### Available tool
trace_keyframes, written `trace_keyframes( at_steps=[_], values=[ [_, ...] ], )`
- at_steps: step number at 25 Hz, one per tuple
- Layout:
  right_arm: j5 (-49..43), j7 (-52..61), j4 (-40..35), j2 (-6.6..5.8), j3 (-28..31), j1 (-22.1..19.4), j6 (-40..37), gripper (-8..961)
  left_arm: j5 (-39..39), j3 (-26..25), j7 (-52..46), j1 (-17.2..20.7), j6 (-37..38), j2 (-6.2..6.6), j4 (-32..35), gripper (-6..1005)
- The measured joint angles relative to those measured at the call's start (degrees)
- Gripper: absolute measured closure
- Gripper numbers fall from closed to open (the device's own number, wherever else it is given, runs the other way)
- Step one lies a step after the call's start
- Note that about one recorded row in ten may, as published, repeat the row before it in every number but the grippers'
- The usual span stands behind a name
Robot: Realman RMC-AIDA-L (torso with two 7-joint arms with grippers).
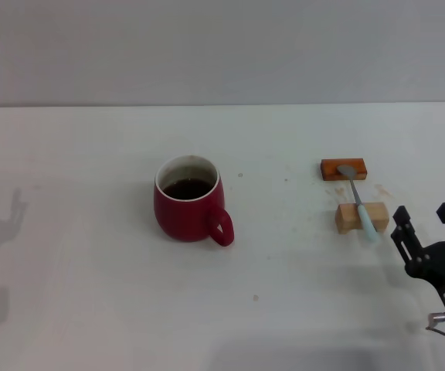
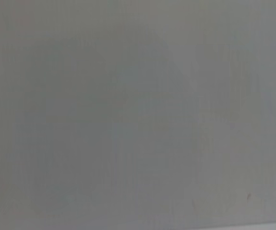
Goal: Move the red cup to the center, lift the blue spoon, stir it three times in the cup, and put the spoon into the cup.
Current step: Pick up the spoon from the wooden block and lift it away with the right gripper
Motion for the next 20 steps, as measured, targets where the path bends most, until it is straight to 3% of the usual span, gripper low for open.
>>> trace_keyframes(
  at_steps=[20],
  values=[
    [-0.06,0.17,0.51,0.00,0.53,3.04,8.74,295,0.32,0.20,0.00,-0.19,-0.53,0.00,0.00,165]
  ],
)
